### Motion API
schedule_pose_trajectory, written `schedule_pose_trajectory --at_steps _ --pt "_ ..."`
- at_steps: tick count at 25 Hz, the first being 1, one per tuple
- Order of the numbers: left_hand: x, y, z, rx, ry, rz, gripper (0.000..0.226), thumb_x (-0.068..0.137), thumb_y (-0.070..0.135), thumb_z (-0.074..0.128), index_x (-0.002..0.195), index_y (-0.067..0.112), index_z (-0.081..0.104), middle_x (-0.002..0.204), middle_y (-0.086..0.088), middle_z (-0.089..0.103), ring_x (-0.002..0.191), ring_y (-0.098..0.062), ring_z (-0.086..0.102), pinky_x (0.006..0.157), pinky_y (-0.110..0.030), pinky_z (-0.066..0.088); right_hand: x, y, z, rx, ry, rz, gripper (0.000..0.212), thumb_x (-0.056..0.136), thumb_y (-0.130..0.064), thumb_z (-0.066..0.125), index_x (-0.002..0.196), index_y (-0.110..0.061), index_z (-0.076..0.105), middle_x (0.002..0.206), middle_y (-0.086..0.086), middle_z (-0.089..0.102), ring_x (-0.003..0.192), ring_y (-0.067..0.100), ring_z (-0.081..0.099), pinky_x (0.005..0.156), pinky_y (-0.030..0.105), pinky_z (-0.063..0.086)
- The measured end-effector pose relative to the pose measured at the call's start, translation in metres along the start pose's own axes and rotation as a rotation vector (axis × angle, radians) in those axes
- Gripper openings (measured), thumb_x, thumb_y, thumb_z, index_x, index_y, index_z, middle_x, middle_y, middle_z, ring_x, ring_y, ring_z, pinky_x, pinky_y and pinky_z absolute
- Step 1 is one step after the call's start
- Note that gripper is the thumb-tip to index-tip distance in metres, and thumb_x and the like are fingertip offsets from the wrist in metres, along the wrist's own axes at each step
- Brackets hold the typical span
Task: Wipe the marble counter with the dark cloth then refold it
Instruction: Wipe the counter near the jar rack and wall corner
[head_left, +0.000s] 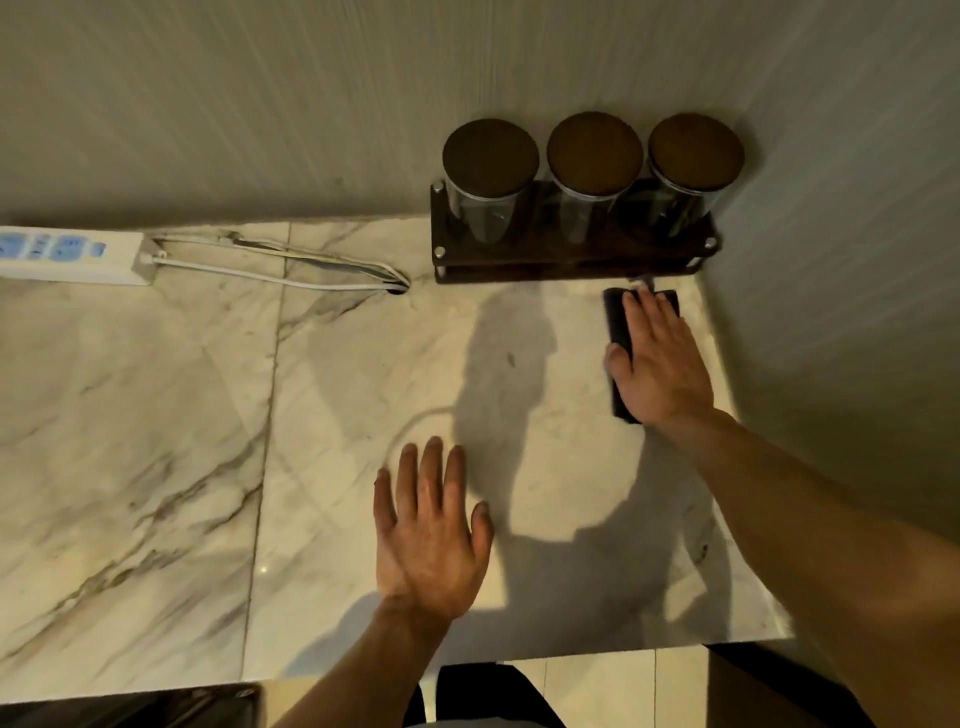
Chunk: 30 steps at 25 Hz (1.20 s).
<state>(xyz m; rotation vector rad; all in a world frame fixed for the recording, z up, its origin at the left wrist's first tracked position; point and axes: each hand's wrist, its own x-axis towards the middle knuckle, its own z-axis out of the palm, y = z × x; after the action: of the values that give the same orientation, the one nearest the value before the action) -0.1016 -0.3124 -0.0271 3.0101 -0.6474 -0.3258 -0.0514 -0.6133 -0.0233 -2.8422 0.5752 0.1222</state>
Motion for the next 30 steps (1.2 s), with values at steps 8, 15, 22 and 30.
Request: schedule_pose_trajectory --at_steps 8,15,22,30 --pt "0.0 -0.001 -0.001 -0.026 -0.002 0.004 0.065 0.089 0.045 0.037 0.146 0.014 0.032 0.154 -0.012 0.034 0.143 -0.034 0.023 0.114 -0.055 0.015 0.012 -0.008 0.001 0.071 0.088 0.216 0.063 0.097 -0.034 0.03 0.151 -0.011 0.01 0.161 0.012 0.006 0.147 0.028 0.003 0.119 0.042 0.005" --pt "0.0 -0.001 -0.004 -0.034 0.02 0.008 0.063 0.089 0.044 0.038 0.144 0.012 0.037 0.151 -0.012 0.038 0.141 -0.036 0.029 0.113 -0.055 0.016 -0.009 -0.016 0.002 0.098 0.159 0.332 0.061 0.097 -0.026 0.031 0.15 -0.006 0.011 0.16 0.016 0.007 0.146 0.03 0.004 0.118 0.044 0.007" --pt "0.0 -0.002 -0.002 -0.026 0.022 0.009 0.064 0.091 0.045 0.032 0.145 0.012 0.036 0.151 -0.014 0.037 0.142 -0.037 0.024 0.115 -0.056 0.014 -0.049 -0.016 0.006 0.115 0.147 0.382 0.06 0.098 -0.025 0.031 0.151 -0.006 0.009 0.16 0.014 0.006 0.147 0.028 0.002 0.118 0.044 0.008" --pt "-0.001 -0.006 0.002 -0.058 0.072 0.046 0.063 0.092 0.046 0.031 0.144 0.012 0.036 0.151 -0.014 0.036 0.142 -0.036 0.021 0.115 -0.055 0.014 -0.111 -0.014 0.016 0.127 0.172 0.42 0.06 0.097 -0.022 0.034 0.15 -0.006 0.013 0.16 0.013 0.01 0.147 0.028 0.005 0.118 0.044 0.009"
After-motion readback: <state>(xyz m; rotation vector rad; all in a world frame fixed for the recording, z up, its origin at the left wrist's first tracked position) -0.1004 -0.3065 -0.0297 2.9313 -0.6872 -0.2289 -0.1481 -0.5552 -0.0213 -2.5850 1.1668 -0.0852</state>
